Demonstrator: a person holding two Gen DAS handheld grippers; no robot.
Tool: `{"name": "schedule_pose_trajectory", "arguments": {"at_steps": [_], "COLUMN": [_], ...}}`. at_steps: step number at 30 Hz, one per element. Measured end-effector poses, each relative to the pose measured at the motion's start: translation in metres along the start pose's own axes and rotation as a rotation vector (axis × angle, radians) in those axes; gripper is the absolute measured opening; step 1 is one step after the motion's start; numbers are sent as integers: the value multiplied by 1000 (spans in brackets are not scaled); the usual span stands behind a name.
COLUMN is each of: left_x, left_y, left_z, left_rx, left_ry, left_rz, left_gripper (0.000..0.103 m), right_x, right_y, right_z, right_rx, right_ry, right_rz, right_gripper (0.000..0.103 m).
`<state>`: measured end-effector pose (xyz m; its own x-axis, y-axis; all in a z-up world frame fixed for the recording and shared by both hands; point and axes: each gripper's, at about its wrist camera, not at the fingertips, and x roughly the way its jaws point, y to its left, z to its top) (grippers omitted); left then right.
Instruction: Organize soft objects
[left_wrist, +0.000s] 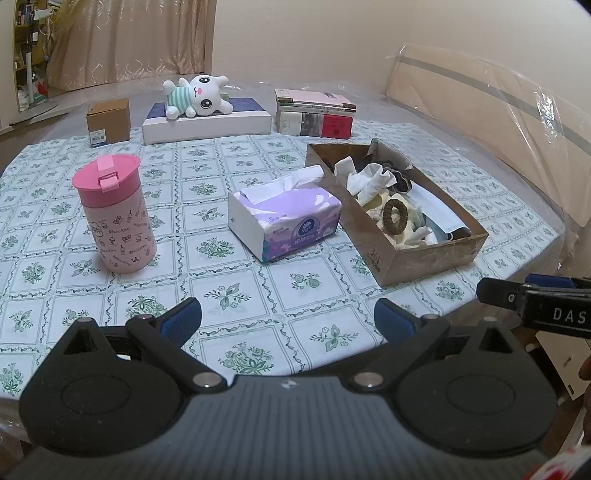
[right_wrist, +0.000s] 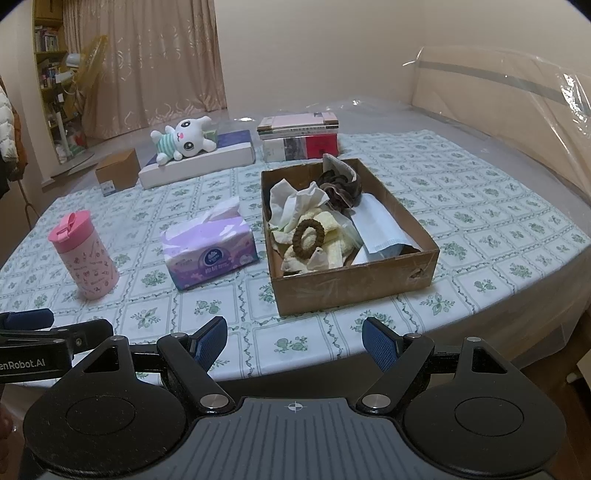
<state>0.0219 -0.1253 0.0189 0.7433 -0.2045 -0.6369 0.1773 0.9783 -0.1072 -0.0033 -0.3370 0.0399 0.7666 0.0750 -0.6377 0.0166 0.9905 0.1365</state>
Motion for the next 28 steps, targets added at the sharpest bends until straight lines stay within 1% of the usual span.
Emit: {"name": "schedule_pose_trajectory", "arguments": {"at_steps": [22,28], "left_x": [2,1], "left_y": [0,2], "left_z": [0,1], "left_rx": [-3,-13], "left_ry": [4,-12], "left_rz": [-7,-25], "left_gripper": [99,99], "right_x": [1,1], "right_y": [0,0], "right_z": [0,0], "right_rx": [-1,0], "right_ry": [-1,-1], "right_rz": [1,2], "right_gripper": [80,80]}}
